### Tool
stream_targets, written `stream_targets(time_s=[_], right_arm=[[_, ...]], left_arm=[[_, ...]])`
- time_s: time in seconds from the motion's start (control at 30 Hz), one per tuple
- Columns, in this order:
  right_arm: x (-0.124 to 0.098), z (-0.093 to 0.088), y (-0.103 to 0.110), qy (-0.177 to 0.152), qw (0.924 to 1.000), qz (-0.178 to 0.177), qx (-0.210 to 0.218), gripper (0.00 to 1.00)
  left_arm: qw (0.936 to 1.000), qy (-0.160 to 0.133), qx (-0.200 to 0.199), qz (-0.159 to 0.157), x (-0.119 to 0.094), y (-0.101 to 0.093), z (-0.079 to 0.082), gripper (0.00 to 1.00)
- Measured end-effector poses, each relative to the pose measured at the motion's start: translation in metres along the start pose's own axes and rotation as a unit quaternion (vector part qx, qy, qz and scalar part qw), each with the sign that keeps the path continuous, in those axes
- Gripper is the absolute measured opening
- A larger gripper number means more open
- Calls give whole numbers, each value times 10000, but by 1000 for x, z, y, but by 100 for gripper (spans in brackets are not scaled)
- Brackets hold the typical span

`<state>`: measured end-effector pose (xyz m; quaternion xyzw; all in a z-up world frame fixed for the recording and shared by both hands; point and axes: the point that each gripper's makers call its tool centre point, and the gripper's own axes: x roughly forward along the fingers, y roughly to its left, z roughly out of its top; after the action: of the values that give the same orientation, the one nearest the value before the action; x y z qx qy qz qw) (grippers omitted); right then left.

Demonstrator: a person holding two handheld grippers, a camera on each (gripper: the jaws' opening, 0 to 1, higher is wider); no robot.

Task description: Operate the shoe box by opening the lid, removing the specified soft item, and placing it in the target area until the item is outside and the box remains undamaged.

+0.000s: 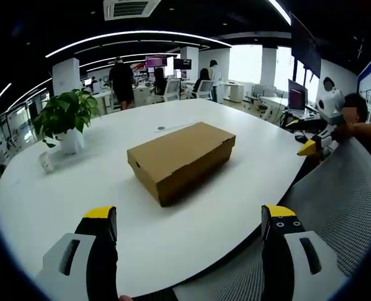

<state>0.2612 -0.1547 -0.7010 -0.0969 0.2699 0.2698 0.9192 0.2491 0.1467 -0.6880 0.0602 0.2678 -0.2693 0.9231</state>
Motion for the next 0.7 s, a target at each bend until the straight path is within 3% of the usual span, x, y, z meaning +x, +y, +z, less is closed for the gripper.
stream_targets(time_s=[0.7], right_arm=[[1, 2, 2, -46, 10000, 59, 42, 93]], left_arm=[[10000, 27, -18, -44, 2, 0, -1, 98]])
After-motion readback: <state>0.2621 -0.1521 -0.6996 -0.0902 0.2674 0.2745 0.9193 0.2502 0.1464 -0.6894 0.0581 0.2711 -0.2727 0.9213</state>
